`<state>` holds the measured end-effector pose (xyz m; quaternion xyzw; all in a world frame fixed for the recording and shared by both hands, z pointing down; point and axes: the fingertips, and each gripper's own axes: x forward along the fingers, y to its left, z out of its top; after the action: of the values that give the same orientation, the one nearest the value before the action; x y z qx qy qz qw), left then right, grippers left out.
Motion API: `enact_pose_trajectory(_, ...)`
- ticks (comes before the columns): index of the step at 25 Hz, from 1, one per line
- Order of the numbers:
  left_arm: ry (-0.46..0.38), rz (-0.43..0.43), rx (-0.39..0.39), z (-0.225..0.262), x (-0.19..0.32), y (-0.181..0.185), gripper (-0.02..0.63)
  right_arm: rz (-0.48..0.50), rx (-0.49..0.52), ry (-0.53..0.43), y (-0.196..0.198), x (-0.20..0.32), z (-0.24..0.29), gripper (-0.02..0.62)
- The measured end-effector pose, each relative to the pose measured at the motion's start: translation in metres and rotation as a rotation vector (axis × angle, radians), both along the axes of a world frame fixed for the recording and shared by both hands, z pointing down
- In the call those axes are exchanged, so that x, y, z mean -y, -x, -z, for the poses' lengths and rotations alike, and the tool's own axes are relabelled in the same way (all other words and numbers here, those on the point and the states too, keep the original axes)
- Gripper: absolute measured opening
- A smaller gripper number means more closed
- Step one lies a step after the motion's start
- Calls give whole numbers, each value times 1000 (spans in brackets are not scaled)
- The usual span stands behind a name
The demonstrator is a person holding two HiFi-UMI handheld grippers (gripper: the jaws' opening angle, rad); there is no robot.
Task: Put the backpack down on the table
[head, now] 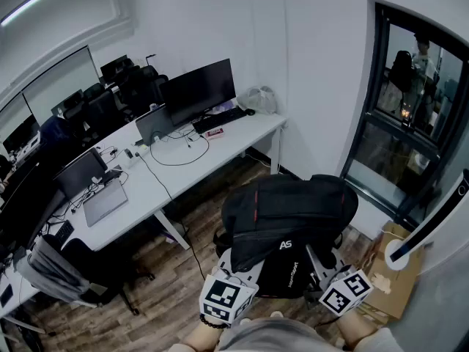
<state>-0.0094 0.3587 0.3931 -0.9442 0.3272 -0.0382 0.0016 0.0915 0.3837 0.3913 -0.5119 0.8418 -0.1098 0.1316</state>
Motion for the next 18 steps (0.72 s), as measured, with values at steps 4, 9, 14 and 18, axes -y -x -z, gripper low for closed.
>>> enact_pose_trajectory(4,0,2,2,-2,-1,-2,55,0,-1,0,-1,0,-2,23)
enact_pose_trajectory(9,4,6,5,-5,0,-5,55,-1,4,8,-5,0,-6,23)
enact_pose_trajectory(14,2,7,11,-6,2,-13,55,0,18,12,-13,2,-7,23)
enact_pose_trajectory(18,8,19,13,-4,4,-19,55,7,18,11,-20,5,-6,23)
